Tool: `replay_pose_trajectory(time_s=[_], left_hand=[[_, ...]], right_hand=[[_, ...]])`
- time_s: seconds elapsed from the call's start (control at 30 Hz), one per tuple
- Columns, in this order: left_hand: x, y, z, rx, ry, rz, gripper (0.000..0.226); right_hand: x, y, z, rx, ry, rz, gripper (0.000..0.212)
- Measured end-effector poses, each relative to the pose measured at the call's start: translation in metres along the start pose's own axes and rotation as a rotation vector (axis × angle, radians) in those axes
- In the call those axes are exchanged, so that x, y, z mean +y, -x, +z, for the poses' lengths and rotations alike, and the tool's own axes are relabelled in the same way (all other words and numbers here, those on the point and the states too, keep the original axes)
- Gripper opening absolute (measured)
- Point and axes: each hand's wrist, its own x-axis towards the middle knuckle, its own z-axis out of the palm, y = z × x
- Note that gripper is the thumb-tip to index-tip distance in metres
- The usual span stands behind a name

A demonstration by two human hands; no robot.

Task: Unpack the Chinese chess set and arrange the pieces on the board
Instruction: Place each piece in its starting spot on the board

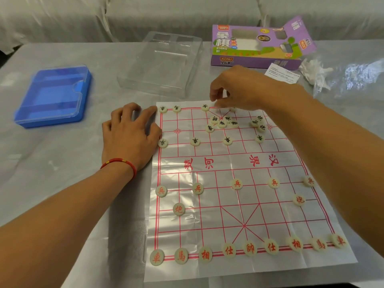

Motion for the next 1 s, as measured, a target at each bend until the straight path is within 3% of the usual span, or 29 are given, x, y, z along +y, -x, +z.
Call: replay_pose_trajectory(time_s=[0.13, 0.27, 1.0], left_hand=[[-0.001, 0.000, 0.000, -0.009, -0.004, -0.002, 0.048], [0.000, 0.000, 0.000, -0.012, -0.005, -0.003, 0.048], [0.001, 0.000, 0.000, -0.015, -0.014, -0.003, 0.049]], right_hand=[[0.007, 0.026, -0.008, -0.019, 0.001, 0.029, 0.015], [0.003, 0.038, -0.002, 0.000, -0.027, 0.023, 0.020], [-0.004, 0.010, 0.007, -0.033, -0.046, -0.015, 0.023]])
